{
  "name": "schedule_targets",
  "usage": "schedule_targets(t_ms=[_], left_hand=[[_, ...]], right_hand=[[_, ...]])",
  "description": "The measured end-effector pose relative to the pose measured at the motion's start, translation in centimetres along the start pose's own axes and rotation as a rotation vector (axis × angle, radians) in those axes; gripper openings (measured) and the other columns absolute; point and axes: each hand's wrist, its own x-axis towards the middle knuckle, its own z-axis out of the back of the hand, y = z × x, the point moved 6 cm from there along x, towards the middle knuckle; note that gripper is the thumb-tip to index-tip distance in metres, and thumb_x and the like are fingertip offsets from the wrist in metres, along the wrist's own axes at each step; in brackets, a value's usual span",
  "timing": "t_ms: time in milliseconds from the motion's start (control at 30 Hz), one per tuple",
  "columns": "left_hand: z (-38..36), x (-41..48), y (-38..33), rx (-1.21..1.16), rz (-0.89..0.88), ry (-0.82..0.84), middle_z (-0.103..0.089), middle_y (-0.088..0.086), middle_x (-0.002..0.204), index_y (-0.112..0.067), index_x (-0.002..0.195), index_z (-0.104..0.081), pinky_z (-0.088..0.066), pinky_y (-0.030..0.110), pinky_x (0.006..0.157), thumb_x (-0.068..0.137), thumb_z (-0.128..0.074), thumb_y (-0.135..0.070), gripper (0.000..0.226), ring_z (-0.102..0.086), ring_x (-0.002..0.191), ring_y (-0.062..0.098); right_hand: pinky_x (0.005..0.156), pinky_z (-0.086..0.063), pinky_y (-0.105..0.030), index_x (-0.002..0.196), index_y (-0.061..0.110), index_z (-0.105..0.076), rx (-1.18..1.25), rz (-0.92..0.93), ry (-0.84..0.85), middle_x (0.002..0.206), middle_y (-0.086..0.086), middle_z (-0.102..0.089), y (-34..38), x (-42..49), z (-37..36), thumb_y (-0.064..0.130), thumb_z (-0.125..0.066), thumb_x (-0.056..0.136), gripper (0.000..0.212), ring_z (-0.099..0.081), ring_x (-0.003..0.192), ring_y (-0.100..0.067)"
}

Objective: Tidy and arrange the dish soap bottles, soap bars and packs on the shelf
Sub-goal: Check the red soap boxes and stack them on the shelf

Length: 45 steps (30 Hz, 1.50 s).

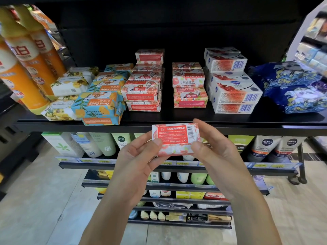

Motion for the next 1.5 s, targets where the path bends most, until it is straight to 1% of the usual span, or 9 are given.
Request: schedule_targets(t_ms=[133,333,533,767,900,1067,1200,1400,1500], left_hand=[[0.0,0.1,0.2,0.001,-0.002,-0.001,-0.074,0.016,0.12,-0.004,0.132,-0.063,-0.057,0.036,0.099,0.087,-0.066,-0.018,0.047,-0.07,0.114,0.03],[-0.1,0.1,0.4,0.029,-0.012,0.008,-0.075,0.012,0.118,-0.009,0.134,-0.062,-0.057,0.033,0.098,0.085,-0.067,-0.017,0.05,-0.072,0.113,0.025],[-0.1,0.1,0.3,0.054,-0.018,0.022,-0.075,0.012,0.118,-0.013,0.134,-0.063,-0.057,0.031,0.092,0.087,-0.067,-0.012,0.047,-0.071,0.114,0.025],[-0.1,0.1,0.3,0.096,-0.033,0.019,-0.074,0.01,0.122,-0.015,0.137,-0.061,-0.049,0.042,0.106,0.089,-0.063,-0.008,0.049,-0.068,0.119,0.024],[-0.1,0.0,0.2,0.073,-0.003,0.013,-0.073,0.007,0.124,-0.012,0.131,-0.066,-0.045,0.045,0.111,0.094,-0.067,-0.027,0.04,-0.067,0.121,0.022],[-0.1,0.1,0.5,0.023,0.053,-0.012,-0.075,0.013,0.118,-0.003,0.128,-0.063,-0.047,0.044,0.11,0.088,-0.068,-0.048,0.061,-0.07,0.116,0.026],[-0.2,0.2,0.6,0.047,0.042,-0.005,-0.076,0.013,0.115,-0.001,0.12,-0.067,-0.052,0.041,0.107,0.087,-0.065,-0.036,0.048,-0.071,0.115,0.025],[0.1,0.3,0.5,0.043,0.011,-0.03,-0.075,0.015,0.118,-0.001,0.124,-0.068,-0.047,0.043,0.11,0.092,-0.073,-0.027,0.041,-0.07,0.116,0.027],[0.1,0.3,0.7,0.072,0.001,-0.01,-0.075,0.013,0.118,-0.004,0.126,-0.066,-0.052,0.038,0.107,0.089,-0.073,-0.028,0.046,-0.07,0.117,0.025]], right_hand=[[0.093,-0.058,-0.035,0.126,0.019,-0.068,0.013,-0.061,-0.138,0.116,-0.007,-0.075,-0.5,0.1,0.5,0.044,-0.081,0.067,0.065,-0.071,0.112,-0.023],[0.102,-0.054,-0.045,0.12,0.017,-0.073,-0.006,-0.093,-0.184,0.114,-0.008,-0.076,-1.0,0.3,0.8,0.044,-0.083,0.066,0.062,-0.072,0.11,-0.023],[0.078,-0.054,-0.02,0.123,0.019,-0.07,-0.002,-0.089,-0.195,0.115,-0.004,-0.073,-1.1,0.1,1.1,0.042,-0.083,0.063,0.065,-0.071,0.097,-0.01],[0.086,-0.056,-0.024,0.122,0.02,-0.071,0.026,0.022,-0.135,0.111,0.003,-0.076,-0.6,0.1,0.7,0.022,-0.078,0.073,0.049,-0.071,0.099,-0.014],[0.087,-0.057,-0.026,0.123,0.016,-0.068,0.012,0.113,-0.101,0.116,-0.003,-0.076,0.0,0.0,0.5,0.011,-0.075,0.076,0.048,-0.071,0.109,-0.02],[0.089,-0.056,-0.027,0.124,0.009,-0.064,0.017,0.181,-0.054,0.119,-0.008,-0.074,0.2,0.1,0.6,-0.001,-0.072,0.079,0.048,-0.068,0.117,-0.021],[0.095,-0.055,-0.03,0.128,0.005,-0.062,0.032,0.207,-0.027,0.126,-0.011,-0.071,0.0,0.1,0.6,-0.005,-0.072,0.079,0.051,-0.065,0.123,-0.025],[0.1,-0.05,-0.021,0.136,0.022,-0.06,-0.072,0.118,-0.039,0.136,0.004,-0.066,-0.2,0.2,0.6,0.022,-0.081,0.079,0.06,-0.056,0.133,-0.01],[0.098,-0.054,-0.032,0.131,0.031,-0.065,-0.101,-0.018,-0.119,0.128,0.004,-0.07,-1.0,0.2,0.9,0.048,-0.084,0.075,0.062,-0.066,0.119,-0.013]])
